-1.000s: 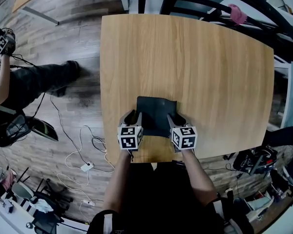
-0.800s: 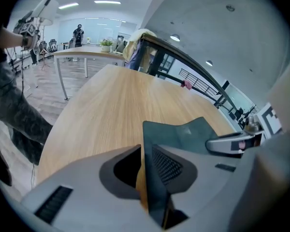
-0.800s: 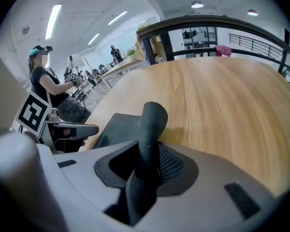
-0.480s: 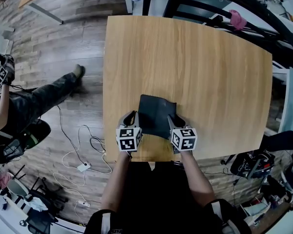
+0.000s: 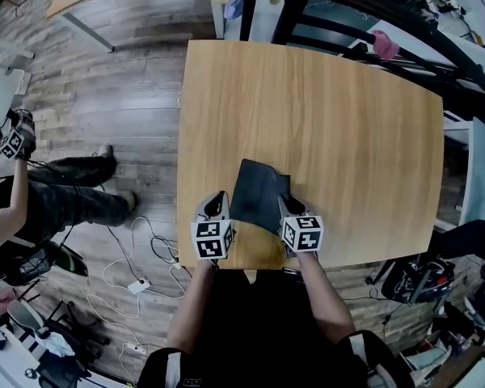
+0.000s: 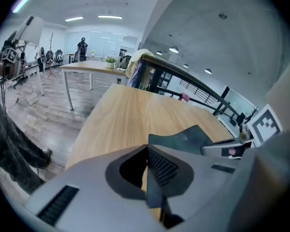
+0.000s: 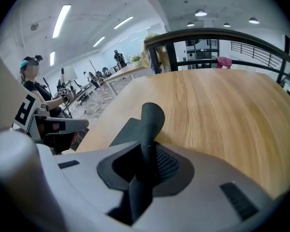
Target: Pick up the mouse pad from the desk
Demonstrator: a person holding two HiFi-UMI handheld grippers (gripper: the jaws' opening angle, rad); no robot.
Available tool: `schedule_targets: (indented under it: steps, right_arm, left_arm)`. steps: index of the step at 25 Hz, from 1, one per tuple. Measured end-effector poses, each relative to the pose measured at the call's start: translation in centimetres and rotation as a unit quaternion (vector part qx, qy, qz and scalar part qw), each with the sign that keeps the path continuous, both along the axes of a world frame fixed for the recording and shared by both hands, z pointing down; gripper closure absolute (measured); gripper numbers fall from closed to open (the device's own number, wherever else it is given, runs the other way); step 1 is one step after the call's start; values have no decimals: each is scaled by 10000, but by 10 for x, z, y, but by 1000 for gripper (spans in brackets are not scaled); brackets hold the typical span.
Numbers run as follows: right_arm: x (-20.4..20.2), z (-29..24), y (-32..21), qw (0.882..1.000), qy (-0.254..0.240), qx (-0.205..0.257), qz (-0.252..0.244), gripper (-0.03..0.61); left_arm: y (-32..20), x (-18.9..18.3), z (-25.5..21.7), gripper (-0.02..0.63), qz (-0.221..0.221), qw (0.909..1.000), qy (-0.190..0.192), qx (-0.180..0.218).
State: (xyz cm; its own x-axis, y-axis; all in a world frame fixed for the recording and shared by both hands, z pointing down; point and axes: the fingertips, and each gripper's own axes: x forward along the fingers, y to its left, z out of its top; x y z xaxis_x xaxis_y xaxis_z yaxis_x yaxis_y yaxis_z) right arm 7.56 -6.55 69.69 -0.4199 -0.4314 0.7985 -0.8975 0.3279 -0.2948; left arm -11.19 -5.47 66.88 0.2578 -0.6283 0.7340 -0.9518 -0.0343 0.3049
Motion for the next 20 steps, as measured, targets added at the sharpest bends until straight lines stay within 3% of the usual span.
schedule_targets:
  steps: [20]
  right_arm:
    - [-7, -63, -4, 9973, -61, 722, -136, 517]
  left_arm:
    - [13, 20, -75, 591, 133, 9978, 38, 644]
